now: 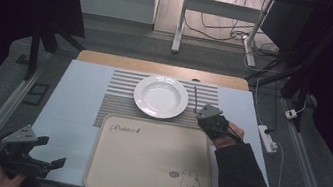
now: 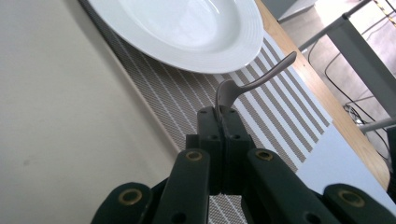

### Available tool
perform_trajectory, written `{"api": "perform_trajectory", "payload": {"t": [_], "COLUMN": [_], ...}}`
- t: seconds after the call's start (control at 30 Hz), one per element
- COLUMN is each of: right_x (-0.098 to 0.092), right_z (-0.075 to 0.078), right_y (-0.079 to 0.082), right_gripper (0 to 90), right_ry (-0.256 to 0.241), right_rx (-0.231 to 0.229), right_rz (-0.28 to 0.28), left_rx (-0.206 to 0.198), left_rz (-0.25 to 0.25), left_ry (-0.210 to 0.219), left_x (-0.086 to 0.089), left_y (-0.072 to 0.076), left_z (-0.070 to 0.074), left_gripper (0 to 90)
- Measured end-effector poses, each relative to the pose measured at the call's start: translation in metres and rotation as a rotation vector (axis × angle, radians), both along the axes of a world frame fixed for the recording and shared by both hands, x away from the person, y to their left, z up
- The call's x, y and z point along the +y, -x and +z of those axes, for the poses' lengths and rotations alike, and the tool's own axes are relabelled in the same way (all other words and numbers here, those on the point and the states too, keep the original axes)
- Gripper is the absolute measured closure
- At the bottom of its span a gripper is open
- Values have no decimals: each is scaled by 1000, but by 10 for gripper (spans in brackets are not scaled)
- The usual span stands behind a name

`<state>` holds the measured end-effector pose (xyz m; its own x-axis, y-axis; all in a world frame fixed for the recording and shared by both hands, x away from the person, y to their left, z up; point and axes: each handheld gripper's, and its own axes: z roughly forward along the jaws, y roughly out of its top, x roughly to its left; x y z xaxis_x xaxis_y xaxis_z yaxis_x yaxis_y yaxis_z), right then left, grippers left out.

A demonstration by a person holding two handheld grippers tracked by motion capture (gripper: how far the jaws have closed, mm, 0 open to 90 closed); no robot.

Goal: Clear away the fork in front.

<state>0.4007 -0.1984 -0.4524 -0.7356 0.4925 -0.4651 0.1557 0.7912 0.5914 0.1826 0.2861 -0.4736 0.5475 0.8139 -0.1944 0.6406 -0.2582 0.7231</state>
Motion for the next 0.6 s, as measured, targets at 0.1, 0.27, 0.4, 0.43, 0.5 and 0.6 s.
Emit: {"api": "perform_trajectory", "payload": {"t": [0.1,0.27,0.4,0.43,0.5,0.6], "right_x": [-2,-3,-3,-3,-3,-1], "right_z": [3,10,13,14,15,14], "right_y": [8,26,34,37,43,54], "right_gripper": [899,898,898,898,898,898], "right_ry": [-34,-126,-179,-195,-218,-263], "right_rx": [11,45,65,74,92,128], "right_rz": [26,80,106,114,134,176], "left_rx": [-11,-36,-35,-35,-45,-60], "left_rz": [-19,-55,-100,-113,-132,-171], "left_ry": [2,3,16,19,18,18], "left_x": [-3,-6,-9,-11,-13,-18], "left_y": [-1,-3,-6,-7,-9,-12], "left_z": [1,4,4,4,4,6], "left_gripper": [0,7,8,7,6,4]}}
